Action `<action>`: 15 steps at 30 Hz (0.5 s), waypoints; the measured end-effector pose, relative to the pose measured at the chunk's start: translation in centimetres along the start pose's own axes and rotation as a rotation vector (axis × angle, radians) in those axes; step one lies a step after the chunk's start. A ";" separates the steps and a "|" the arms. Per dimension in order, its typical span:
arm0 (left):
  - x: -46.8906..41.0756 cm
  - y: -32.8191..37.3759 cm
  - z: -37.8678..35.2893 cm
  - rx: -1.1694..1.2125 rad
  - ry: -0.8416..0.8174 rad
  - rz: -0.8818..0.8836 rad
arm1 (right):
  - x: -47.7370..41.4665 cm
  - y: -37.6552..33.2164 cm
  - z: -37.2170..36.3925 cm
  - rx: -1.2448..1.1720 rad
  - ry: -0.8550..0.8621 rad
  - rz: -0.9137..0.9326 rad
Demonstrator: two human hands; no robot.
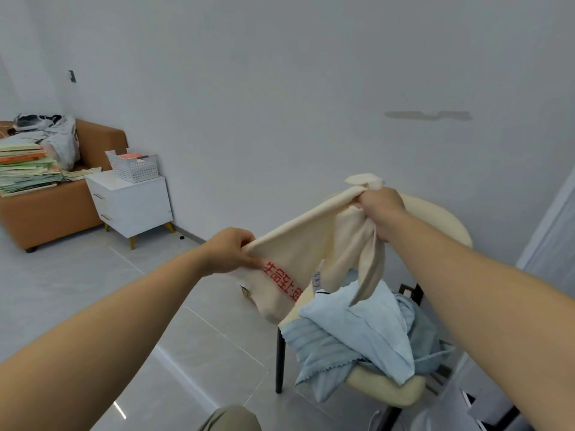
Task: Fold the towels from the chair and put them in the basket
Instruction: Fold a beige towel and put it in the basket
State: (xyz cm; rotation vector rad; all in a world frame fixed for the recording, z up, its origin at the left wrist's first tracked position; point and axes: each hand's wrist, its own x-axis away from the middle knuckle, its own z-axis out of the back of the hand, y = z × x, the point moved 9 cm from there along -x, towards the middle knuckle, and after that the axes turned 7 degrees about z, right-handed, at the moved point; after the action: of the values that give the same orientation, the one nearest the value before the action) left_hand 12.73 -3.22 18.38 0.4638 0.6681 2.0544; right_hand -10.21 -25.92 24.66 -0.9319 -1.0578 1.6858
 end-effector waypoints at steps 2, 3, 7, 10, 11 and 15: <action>0.0 -0.6 0.2 -0.073 0.007 0.026 | -0.9 0.7 0.9 -0.010 0.028 -0.011; -0.1 -1.0 0.5 -0.060 0.031 0.048 | -1.5 1.3 1.0 -0.019 0.030 -0.019; -0.1 -1.5 1.7 -0.124 0.126 0.114 | -2.2 2.5 0.7 -0.066 -0.004 -0.036; -0.2 -2.5 1.8 -0.134 0.085 0.219 | 0.5 0.6 0.7 -0.081 -0.011 -0.007; -0.3 -3.0 1.6 -0.077 0.060 0.260 | 0.9 0.2 0.6 -0.086 -0.012 0.011; -0.1 -4.2 0.6 0.262 -0.016 0.405 | 1.2 -0.3 -0.1 -0.092 -0.060 0.050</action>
State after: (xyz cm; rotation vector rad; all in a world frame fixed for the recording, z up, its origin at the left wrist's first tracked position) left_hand 15.81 -1.22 16.24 0.8214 0.8966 2.3445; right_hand -10.41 -24.66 24.76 -0.9790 -1.1693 1.7272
